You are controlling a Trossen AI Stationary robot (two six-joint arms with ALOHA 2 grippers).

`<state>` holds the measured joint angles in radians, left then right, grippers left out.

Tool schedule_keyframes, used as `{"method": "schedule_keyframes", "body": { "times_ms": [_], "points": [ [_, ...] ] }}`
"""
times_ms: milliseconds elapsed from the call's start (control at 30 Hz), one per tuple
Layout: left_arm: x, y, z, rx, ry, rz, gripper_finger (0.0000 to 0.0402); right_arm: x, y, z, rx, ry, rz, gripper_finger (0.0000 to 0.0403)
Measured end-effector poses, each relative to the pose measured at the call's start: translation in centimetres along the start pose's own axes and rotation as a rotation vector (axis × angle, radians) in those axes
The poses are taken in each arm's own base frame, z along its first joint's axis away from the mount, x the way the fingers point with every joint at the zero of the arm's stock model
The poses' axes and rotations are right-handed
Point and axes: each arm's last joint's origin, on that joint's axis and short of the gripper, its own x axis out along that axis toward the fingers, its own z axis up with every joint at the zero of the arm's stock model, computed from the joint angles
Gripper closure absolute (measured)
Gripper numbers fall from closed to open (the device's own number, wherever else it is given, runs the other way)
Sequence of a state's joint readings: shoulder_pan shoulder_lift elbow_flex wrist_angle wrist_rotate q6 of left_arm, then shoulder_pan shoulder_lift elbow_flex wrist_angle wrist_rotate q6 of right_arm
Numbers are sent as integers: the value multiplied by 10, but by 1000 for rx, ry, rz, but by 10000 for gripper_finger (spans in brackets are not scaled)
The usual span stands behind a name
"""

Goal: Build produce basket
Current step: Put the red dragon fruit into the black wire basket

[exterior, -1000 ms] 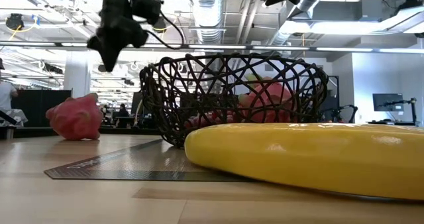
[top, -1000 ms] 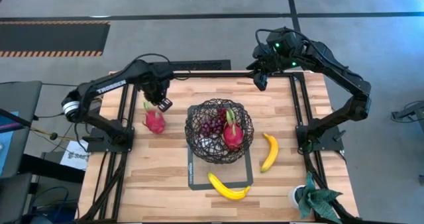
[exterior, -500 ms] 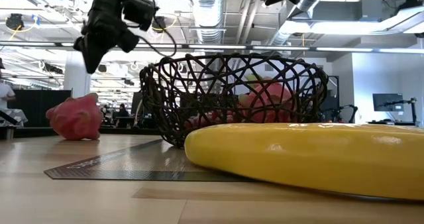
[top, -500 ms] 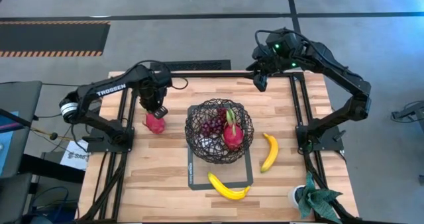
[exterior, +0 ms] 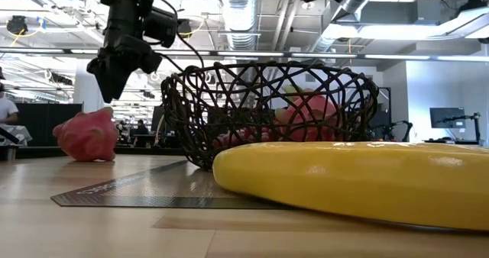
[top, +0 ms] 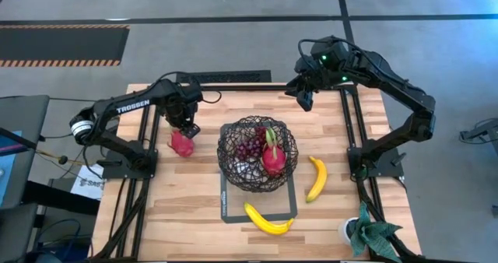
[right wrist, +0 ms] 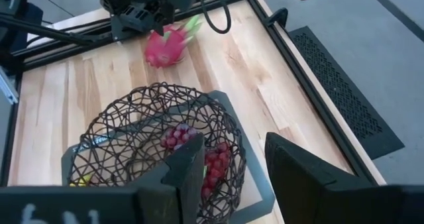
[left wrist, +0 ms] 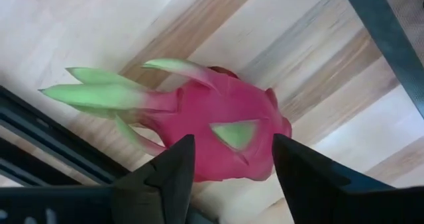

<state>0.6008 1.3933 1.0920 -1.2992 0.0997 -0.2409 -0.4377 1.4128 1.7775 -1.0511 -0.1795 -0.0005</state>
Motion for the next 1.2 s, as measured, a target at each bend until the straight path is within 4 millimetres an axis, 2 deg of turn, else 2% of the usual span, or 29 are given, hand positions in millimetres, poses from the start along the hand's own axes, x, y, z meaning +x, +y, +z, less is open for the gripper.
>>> {"method": "schedule_keyframes", "body": {
  "times_ms": [300, 600, 1100, 1200],
  "points": [
    [2, 1, -1, -26, 15, -8, 207, 0, 1, 0, 24, 0, 3, 227],
    [34, 7, -13, -19, 115, -12, 207, 1, 9, 2, 3, -16, 27, 223],
    [34, 0, 3, 2, -38, -135, 207, 2, 14, 6, 3, -59, 41, 225],
    [29, -2, 8, 10, -69, -168, 207, 2, 14, 6, 3, -58, 41, 227]
  ]
}}
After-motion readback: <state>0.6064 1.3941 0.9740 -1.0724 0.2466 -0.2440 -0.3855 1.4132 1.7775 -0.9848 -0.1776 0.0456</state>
